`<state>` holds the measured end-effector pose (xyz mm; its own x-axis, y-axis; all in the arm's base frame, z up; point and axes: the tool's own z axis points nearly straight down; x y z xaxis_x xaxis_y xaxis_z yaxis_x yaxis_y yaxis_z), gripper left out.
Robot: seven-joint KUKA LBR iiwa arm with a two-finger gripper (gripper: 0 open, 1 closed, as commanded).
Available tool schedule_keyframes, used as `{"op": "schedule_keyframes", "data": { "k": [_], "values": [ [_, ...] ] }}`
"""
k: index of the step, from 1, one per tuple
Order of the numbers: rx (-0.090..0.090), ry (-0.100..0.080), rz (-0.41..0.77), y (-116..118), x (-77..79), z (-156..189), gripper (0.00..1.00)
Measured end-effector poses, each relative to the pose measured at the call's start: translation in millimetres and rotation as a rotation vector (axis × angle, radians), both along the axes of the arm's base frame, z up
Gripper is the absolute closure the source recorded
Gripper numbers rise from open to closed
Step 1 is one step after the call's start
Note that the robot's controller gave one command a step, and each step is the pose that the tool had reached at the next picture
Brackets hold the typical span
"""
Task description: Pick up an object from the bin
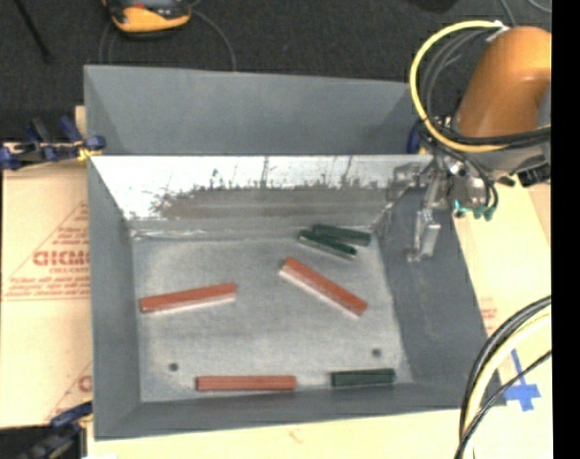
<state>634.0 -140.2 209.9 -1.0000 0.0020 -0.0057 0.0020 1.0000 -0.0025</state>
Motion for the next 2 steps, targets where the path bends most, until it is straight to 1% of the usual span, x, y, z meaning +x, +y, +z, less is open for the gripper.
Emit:
{"op": "schedule_keyframes", "data": {
  "k": [1, 2],
  "values": [
    [-0.001, -0.004, 0.017, 20, -26.2, -54, 0.00],
    [-0.003, -0.013, 0.201, 31, -2.9, -133, 1.00]
  ]
}}
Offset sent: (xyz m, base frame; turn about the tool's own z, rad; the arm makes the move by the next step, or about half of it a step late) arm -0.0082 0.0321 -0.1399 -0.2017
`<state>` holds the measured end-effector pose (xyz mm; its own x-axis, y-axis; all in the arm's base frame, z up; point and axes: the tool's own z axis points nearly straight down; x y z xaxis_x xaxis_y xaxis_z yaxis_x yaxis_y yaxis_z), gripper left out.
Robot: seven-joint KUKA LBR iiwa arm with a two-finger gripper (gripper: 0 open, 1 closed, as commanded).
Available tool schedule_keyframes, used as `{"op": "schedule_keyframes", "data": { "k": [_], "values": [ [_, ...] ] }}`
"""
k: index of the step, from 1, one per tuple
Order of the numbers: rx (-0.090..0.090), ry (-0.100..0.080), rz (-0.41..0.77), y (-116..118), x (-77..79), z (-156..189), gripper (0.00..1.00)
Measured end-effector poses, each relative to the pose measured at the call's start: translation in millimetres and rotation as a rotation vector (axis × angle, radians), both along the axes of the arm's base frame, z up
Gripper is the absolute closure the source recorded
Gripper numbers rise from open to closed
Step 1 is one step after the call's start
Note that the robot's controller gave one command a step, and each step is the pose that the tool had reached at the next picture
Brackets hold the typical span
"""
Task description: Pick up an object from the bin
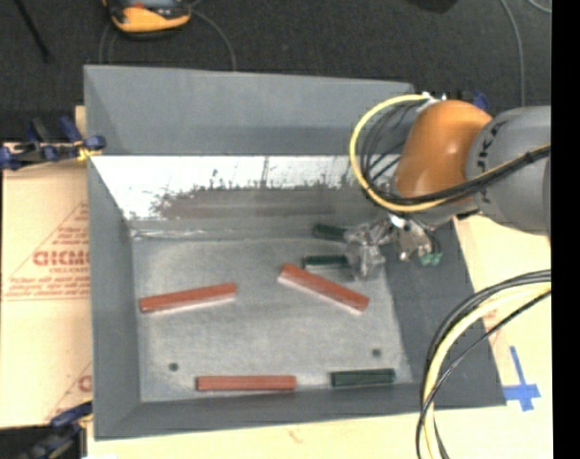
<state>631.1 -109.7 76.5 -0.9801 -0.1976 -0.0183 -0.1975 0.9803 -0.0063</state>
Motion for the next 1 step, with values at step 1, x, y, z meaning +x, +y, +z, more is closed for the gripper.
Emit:
{"op": "schedule_keyframes", "data": {
  "k": [1],
  "values": [
    [-0.001, 0.008, 0.002, -0.3, -2.5, -3.1, 0.00]
  ]
}}
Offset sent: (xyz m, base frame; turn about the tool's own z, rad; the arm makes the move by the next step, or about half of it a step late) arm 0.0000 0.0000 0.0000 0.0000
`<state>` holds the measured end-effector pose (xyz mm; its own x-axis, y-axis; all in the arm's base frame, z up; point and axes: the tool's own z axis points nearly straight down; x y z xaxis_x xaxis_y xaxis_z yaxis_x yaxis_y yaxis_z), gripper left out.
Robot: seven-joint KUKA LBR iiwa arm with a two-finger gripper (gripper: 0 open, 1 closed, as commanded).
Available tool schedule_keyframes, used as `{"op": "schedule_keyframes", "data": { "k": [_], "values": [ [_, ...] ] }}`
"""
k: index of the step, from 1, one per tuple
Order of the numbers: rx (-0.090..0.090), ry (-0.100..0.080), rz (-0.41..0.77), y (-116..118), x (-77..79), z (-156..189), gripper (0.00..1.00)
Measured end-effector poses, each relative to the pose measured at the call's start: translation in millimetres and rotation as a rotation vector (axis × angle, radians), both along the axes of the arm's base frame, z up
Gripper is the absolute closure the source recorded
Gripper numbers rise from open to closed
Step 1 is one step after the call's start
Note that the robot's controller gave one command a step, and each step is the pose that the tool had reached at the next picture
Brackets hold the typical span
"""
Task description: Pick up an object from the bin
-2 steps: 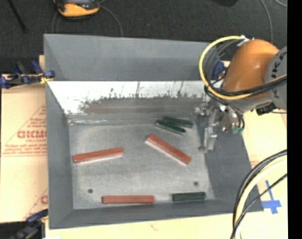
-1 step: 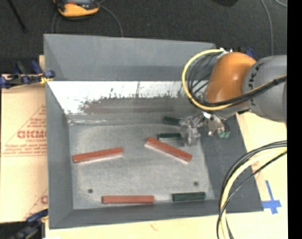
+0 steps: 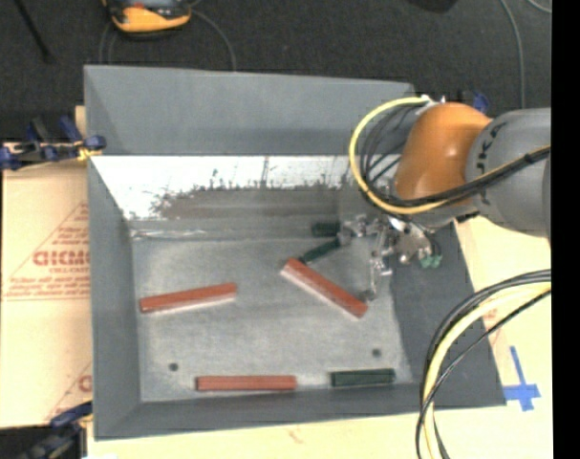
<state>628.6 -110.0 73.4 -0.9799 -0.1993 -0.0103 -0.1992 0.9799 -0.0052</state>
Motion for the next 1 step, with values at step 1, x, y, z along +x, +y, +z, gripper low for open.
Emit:
{"op": "schedule_keyframes", "data": {
  "k": [1],
  "values": [
    [-0.002, -0.001, 0.067, 5.4, 1.9, -0.1, 0.00]
  ]
}}
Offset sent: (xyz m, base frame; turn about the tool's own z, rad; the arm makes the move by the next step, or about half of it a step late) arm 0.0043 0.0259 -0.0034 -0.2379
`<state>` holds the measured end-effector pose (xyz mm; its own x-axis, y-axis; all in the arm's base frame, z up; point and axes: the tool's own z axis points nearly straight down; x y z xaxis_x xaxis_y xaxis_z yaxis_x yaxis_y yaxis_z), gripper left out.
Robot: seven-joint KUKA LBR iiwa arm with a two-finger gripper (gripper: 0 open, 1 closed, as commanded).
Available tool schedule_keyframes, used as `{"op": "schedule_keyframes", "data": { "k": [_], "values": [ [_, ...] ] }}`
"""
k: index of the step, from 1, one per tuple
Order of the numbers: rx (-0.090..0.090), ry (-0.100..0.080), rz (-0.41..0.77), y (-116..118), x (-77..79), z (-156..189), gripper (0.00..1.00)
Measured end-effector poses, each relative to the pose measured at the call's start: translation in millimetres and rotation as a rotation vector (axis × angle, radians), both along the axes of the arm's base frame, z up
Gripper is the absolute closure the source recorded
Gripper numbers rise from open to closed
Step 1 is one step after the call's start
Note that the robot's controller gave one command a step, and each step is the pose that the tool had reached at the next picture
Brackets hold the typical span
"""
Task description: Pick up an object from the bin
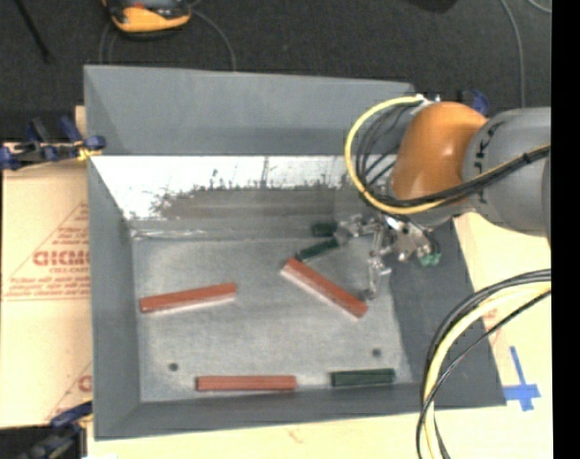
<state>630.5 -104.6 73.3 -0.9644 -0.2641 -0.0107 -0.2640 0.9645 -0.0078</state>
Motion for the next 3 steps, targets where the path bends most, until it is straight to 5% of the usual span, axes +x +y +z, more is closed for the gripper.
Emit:
{"op": "schedule_keyframes", "data": {
  "k": [1, 2, 3],
  "values": [
    [-0.001, -0.001, 0.161, 16, 5.4, 0, 0.00],
    [0.007, 0.007, -0.242, 78, -32.6, 0, 1.00],
    [0.005, 0.007, -0.239, 77, -32.6, 0, 0.00]
  ]
}}
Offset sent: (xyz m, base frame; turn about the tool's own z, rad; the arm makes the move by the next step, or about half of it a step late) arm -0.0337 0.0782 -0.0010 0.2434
